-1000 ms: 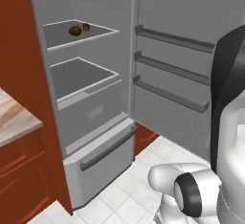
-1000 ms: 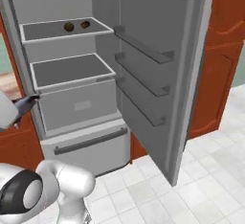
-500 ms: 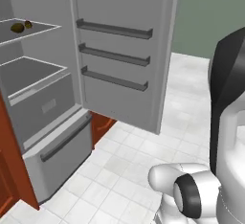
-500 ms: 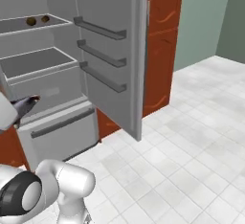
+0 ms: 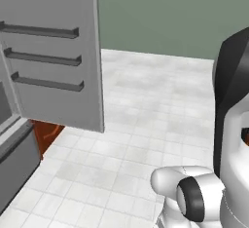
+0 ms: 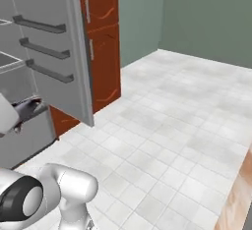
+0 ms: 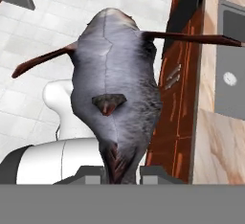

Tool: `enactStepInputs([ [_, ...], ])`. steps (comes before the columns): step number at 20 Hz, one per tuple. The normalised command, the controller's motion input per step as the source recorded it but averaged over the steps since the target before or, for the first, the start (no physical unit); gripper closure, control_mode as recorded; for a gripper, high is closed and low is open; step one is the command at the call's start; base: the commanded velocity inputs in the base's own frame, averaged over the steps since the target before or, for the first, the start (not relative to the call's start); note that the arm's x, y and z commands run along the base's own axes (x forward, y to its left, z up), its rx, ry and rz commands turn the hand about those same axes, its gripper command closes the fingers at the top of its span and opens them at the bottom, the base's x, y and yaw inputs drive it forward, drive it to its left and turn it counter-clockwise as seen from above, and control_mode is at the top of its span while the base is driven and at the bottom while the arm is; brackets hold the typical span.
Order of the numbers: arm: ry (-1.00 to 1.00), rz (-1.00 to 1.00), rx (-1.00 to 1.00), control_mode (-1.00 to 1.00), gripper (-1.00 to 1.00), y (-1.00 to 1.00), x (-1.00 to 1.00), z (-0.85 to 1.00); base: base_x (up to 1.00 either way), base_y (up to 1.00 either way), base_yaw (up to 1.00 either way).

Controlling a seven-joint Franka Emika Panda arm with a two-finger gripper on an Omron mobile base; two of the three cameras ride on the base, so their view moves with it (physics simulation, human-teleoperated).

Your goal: Gather the sweet potato and avocado from the fridge and place them on a tray on the dining counter. Then gather the steak and fish from the fridge and place them on the other tray.

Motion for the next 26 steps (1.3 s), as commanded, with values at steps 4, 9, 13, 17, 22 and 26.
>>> enactStepInputs([
  [4, 0.0, 0.0, 0.0, 1.0, 1.0, 0.0, 0.0, 0.0, 0.24, -0.54, -0.48],
  [9, 0.0, 0.0, 0.0, 1.0, 1.0, 0.0, 0.0, 0.0, 0.67, -0.05, -0.52],
  [13, 0.0, 0.0, 0.0, 1.0, 1.0, 0.0, 0.0, 0.0, 0.78, 0.1, -0.52],
  [17, 0.0, 0.0, 0.0, 1.0, 1.0, 0.0, 0.0, 0.0, 0.97, 0.36, -0.43],
  [22, 0.0, 0.0, 0.0, 1.0, 1.0, 0.0, 0.0, 0.0, 1.0, 0.55, -0.29],
  [26, 0.0, 0.0, 0.0, 1.0, 1.0, 0.0, 0.0, 0.0, 1.0, 0.55, -0.24],
])
